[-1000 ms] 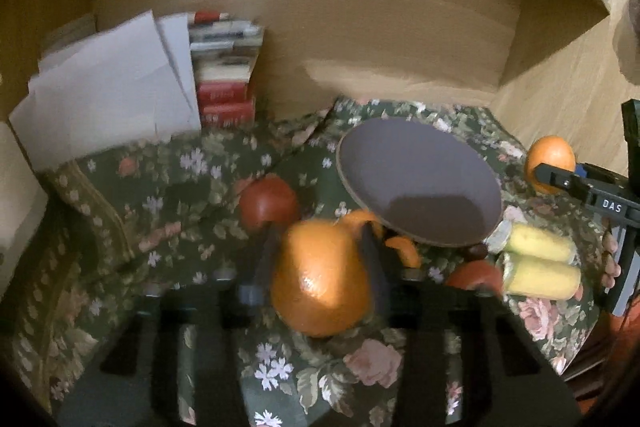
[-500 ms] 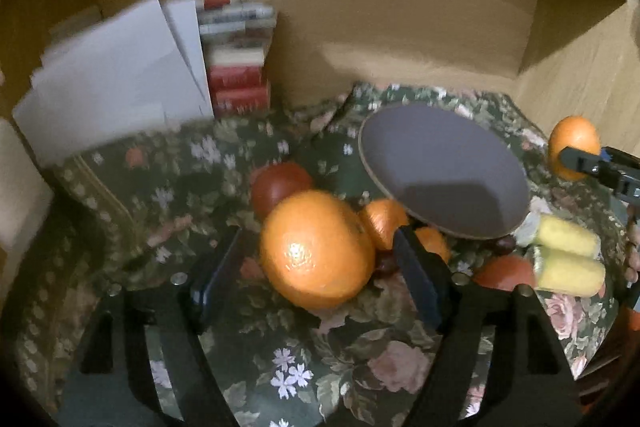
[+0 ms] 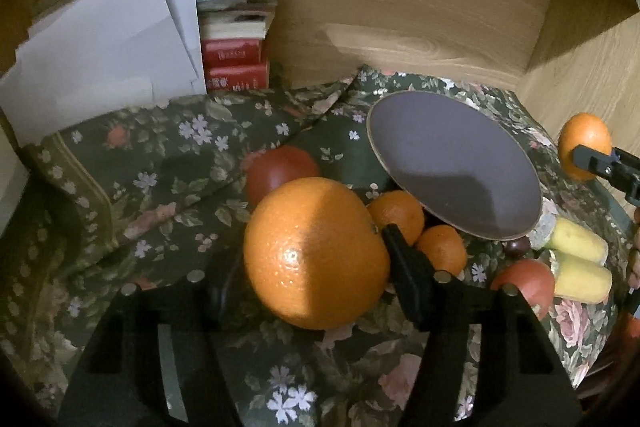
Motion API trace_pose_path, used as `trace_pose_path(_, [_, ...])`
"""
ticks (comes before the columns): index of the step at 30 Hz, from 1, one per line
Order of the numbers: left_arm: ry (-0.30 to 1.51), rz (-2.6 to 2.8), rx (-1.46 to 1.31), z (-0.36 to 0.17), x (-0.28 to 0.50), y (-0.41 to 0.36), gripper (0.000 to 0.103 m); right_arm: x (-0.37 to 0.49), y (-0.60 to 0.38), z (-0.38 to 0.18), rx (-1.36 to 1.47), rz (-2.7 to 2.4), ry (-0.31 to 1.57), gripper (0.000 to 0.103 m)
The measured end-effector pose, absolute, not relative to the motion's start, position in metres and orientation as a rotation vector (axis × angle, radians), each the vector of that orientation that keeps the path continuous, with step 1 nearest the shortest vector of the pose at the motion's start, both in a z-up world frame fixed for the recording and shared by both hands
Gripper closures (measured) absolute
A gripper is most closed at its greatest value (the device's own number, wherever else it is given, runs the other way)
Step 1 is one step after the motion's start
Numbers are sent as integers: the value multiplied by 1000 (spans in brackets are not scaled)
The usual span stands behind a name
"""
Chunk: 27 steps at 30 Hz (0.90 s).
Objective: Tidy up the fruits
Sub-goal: 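Lift the held oranges with both tools toward the dark plate, then lower both oranges onto the dark plate and open both tools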
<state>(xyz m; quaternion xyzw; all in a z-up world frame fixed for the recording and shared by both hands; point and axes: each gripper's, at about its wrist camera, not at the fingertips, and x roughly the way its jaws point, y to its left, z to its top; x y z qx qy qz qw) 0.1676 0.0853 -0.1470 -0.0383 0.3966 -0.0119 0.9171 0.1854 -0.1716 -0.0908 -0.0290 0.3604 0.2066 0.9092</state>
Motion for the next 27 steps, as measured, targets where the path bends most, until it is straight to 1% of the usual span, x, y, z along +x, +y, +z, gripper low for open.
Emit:
trace_pose_path(7, [733, -38, -69, -111, 165, 77, 40, 191, -165, -78, -70, 444, 711, 46])
trace_pose_path(14, [643, -68, -62, -78, 186, 60, 40, 203, -156, -61, -86, 461, 666, 46])
trace_pose_path(21, [630, -98, -38, -70, 216, 42, 40, 222, -144, -56, -125, 456, 655, 46])
trace_pose_path(27, [644, -86, -35, -72, 246, 33, 40, 241, -132, -69, -146, 475, 704, 46])
